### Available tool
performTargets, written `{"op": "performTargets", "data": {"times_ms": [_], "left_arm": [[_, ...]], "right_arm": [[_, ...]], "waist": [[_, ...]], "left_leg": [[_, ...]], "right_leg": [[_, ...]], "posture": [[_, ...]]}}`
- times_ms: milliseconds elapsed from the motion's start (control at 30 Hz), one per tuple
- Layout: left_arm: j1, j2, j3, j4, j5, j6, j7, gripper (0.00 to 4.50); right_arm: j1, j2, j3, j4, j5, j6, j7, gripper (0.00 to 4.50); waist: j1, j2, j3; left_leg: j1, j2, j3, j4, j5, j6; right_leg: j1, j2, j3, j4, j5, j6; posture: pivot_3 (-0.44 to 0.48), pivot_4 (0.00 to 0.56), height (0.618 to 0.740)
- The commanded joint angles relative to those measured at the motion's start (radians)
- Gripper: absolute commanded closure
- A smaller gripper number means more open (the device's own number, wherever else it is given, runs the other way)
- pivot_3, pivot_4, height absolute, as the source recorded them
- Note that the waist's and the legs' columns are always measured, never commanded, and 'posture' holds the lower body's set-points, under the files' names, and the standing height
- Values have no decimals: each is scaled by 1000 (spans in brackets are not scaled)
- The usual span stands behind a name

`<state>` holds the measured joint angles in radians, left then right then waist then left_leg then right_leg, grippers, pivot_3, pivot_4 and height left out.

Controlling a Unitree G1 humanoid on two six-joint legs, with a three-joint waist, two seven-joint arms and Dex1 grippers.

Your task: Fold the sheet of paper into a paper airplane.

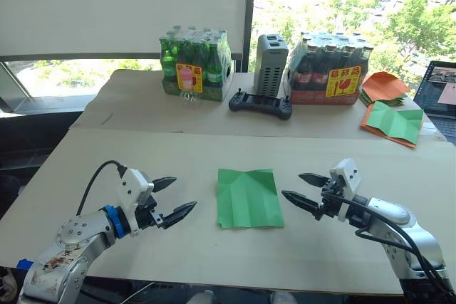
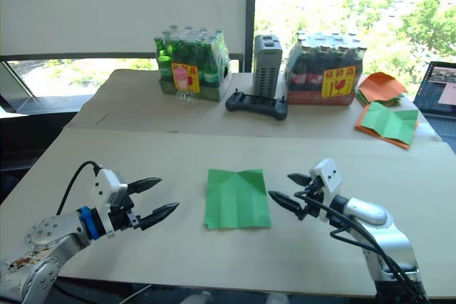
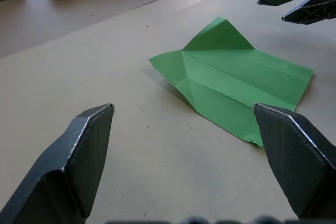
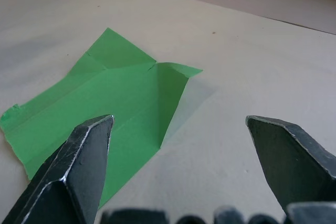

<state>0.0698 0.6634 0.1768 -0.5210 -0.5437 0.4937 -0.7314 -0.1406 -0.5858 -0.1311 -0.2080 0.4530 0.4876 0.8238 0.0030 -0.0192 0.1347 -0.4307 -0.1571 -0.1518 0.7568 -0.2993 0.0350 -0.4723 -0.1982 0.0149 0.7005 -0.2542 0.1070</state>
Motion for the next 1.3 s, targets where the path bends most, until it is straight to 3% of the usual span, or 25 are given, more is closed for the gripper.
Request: {"op": "performTargets", "data": {"times_ms": [33, 233, 400, 700, 967, 1300], "left_arm": [[-17, 0, -1, -24, -8, -8, -1, 0], [-73, -28, -28, 9, -34, 19, -1, 0], [-182, -47, -178, 98, 54, -60, -86, 1491], [-432, -213, -402, 420, 217, -206, -157, 4473], [-469, -218, -496, 593, 378, -269, -171, 4473], [-485, -217, -547, 626, 453, -260, -204, 4473]], "right_arm": [[1, -8, -6, -49, 8, -14, -5, 43], [-3, -5, 1, -50, 7, -5, -14, 43], [0, -2, 10, -59, 7, -2, -26, 0], [6, -2, 13, -84, 10, 6, -58, 0], [43, -11, -7, -155, 33, 40, -94, 0], [86, -58, -12, -219, 55, 97, -84, 0]], "waist": [[0, 0, 0], [1, 0, 0], [8, 0, 0], [6, 0, 0], [1, 0, 0], [8, -1, -1]], "left_leg": [[0, 0, 0, 0, 0, 0], [0, 0, 0, 0, 0, 0], [0, 0, 0, 0, 0, 0], [0, -1, 0, 1, 0, 0], [0, -1, 0, 1, 0, 0], [1, -1, -1, 1, 0, 0]], "right_leg": [[0, 0, 0, 0, 0, 0], [0, 0, 0, 0, 0, 0], [1, 0, 0, 0, 0, 0], [1, -1, -1, -1, 0, 0], [1, -1, -1, 0, 0, 0], [3, -1, -1, -1, 0, 0]], "posture": [[0, 150, 675], [0, 150, 675], [0, 150, 675], [0, 150, 675], [0, 150, 675], [0, 150, 675]]}}
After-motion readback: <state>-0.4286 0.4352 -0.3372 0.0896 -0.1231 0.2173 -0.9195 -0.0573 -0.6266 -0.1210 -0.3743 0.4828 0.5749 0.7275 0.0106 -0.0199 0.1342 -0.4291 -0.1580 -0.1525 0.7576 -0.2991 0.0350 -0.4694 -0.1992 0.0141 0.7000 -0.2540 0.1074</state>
